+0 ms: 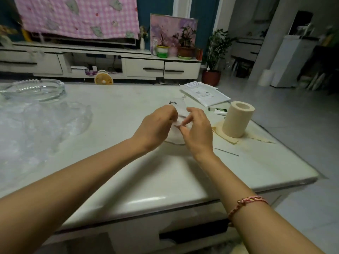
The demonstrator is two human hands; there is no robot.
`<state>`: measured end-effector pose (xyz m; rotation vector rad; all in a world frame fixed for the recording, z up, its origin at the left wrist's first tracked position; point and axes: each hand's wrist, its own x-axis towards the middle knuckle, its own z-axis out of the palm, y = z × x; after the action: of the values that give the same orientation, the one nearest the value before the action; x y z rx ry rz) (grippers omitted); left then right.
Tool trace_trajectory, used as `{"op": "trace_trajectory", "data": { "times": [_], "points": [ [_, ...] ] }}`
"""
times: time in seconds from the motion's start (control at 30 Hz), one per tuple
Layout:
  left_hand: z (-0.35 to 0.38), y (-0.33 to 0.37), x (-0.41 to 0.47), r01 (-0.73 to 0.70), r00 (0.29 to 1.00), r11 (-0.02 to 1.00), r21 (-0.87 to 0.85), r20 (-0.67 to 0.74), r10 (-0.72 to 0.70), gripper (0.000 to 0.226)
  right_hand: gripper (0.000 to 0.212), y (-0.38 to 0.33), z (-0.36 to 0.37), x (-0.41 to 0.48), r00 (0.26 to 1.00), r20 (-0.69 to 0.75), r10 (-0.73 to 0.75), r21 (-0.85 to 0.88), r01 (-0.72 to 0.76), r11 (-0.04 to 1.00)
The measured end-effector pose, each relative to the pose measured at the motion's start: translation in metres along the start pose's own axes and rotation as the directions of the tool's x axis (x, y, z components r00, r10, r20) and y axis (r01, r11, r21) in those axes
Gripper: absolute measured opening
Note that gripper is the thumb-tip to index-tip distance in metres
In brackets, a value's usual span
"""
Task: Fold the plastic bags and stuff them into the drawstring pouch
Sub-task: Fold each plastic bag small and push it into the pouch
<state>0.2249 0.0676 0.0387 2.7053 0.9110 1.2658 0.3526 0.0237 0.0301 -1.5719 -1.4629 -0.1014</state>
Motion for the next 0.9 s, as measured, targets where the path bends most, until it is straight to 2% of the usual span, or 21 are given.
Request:
{"op": "trace_trajectory", "data": {
  "times": [0.13, 0.17, 0.27, 0.33, 0.4, 0.47, 0.57, 0.63, 0.67, 0.73, 0.8, 0.9],
  "points": [
    [0.002, 0.006, -0.008, 0.000, 1.000, 0.998, -0.063, -0.007, -0.001, 0.013, 0.044, 0.007, 0.008, -0.005, 0.992, -0.039, -0.121, -0.150, 0.114, 0.982],
    [0.003, 0.007, -0.011, -0.012, 1.000, 0.998, -0.060, -0.002, 0.012, 0.012, 0.045, 0.008, 0.010, -0.005, 0.990, -0.031, -0.139, -0.194, 0.131, 0.972],
    [0.011, 0.012, -0.022, -0.045, 0.998, 0.998, -0.050, 0.033, 0.046, 0.014, 0.024, 0.007, 0.017, 0.000, 0.994, 0.001, -0.105, -0.297, 0.101, 0.949],
    [0.013, 0.016, -0.027, -0.013, 0.996, 0.999, -0.046, 0.092, 0.017, 0.016, 0.025, 0.005, 0.021, 0.005, 0.992, 0.028, -0.119, -0.378, 0.121, 0.918],
    [0.011, 0.018, -0.026, 0.088, 0.984, 0.996, -0.029, 0.157, -0.082, 0.018, 0.023, 0.005, 0.024, 0.009, 0.988, 0.146, -0.053, -0.443, 0.113, 0.889],
    [0.001, 0.006, -0.028, 0.208, 0.962, 0.977, 0.046, 0.169, -0.212, 0.026, 0.026, 0.004, 0.033, 0.014, 0.953, 0.295, 0.070, -0.478, 0.084, 0.874],
    [-0.013, -0.028, -0.037, 0.293, 0.932, 0.911, 0.290, 0.128, -0.340, 0.032, 0.034, -0.004, 0.040, 0.020, 0.896, 0.390, 0.213, -0.370, -0.059, 0.927],
    [-0.029, -0.057, -0.050, 0.360, 0.872, 0.795, 0.489, 0.126, -0.472, 0.033, 0.041, -0.017, 0.043, 0.022, 0.833, 0.479, 0.277, -0.339, -0.115, 0.934],
    [-0.039, -0.071, -0.058, 0.383, 0.837, 0.729, 0.567, 0.120, -0.534, 0.034, 0.043, -0.024, 0.046, 0.023, 0.825, 0.493, 0.275, -0.341, -0.108, 0.934],
    [-0.057, -0.094, -0.071, 0.426, 0.762, 0.619, 0.660, 0.107, -0.638, 0.037, 0.044, -0.039, 0.047, 0.020, 0.880, 0.427, 0.209, -0.360, -0.047, 0.932],
    [-0.068, -0.110, -0.080, 0.470, 0.674, 0.546, 0.694, 0.118, -0.730, 0.044, 0.040, -0.052, 0.048, 0.013, 0.928, 0.341, 0.150, -0.300, -0.044, 0.953],
    [-0.078, -0.128, -0.087, 0.507, 0.582, 0.513, 0.693, 0.164, -0.797, 0.056, 0.034, -0.072, 0.051, 0.002, 0.941, 0.312, 0.134, -0.170, -0.084, 0.982]
  ]
}}
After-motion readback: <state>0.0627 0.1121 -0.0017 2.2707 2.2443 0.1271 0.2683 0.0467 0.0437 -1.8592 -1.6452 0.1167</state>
